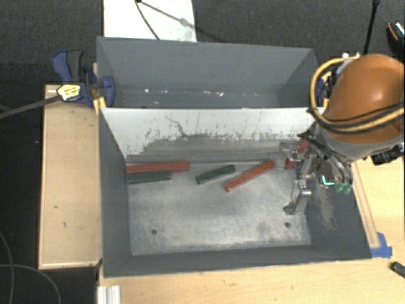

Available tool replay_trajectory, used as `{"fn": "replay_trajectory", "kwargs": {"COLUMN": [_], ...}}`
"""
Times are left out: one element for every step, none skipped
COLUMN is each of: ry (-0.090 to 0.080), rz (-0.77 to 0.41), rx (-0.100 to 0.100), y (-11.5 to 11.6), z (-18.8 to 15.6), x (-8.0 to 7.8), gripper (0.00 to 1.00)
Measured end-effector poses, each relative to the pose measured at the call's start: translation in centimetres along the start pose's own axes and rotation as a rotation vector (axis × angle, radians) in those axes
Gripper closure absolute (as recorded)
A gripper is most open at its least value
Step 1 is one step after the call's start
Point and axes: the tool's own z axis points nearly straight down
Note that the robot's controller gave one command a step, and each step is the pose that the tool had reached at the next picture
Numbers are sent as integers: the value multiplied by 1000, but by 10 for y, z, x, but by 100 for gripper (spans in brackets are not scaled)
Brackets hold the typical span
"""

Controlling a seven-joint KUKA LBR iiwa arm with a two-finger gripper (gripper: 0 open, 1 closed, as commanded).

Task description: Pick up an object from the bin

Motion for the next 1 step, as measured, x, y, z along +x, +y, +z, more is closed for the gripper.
{"fn": "replay_trajectory", "kwargs": {"ry": [-1], "rz": [145], "rx": [-1], "y": [22], "z": [97], "x": [-48], "gripper": [0]}}
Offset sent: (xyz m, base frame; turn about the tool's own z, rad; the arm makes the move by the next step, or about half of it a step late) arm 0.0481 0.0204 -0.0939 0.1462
